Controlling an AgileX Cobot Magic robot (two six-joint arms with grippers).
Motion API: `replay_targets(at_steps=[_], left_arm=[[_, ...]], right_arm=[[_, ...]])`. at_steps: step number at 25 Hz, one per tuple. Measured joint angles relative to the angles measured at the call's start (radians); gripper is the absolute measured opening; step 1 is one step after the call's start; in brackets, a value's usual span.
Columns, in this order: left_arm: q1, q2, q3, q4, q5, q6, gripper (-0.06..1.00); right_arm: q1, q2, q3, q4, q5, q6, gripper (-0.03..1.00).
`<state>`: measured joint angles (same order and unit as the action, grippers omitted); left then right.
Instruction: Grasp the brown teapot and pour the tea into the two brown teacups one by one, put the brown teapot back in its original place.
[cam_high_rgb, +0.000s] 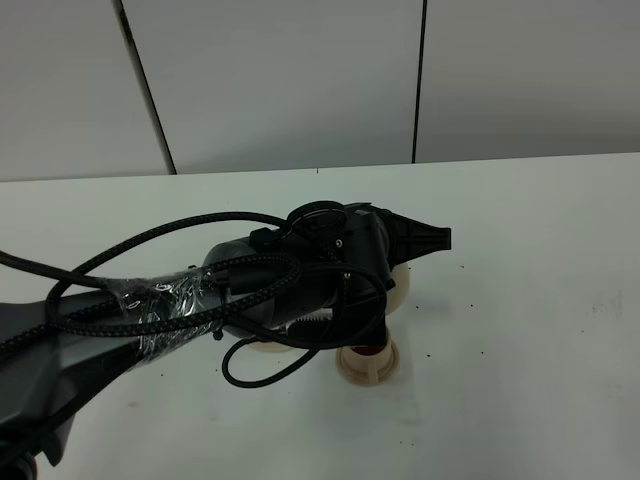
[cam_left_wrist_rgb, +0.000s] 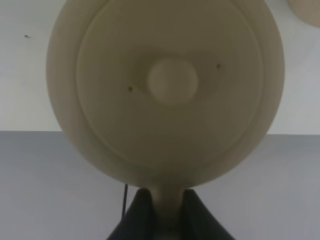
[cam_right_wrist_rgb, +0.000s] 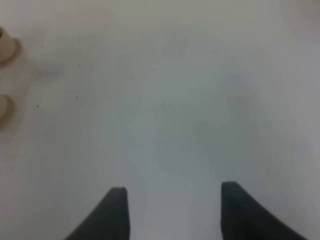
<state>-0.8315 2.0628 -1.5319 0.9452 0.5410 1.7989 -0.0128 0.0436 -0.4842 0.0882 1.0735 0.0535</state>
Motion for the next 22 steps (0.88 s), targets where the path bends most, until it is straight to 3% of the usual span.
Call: replay_targets(at_steps=[22], left_arm=[[0.017, 0.000, 0.000, -0.037, 0.059, -0.142, 0.17]], right_arm=[[0.000, 0.000, 0.000, 0.000, 0.000, 0.000, 0.41]])
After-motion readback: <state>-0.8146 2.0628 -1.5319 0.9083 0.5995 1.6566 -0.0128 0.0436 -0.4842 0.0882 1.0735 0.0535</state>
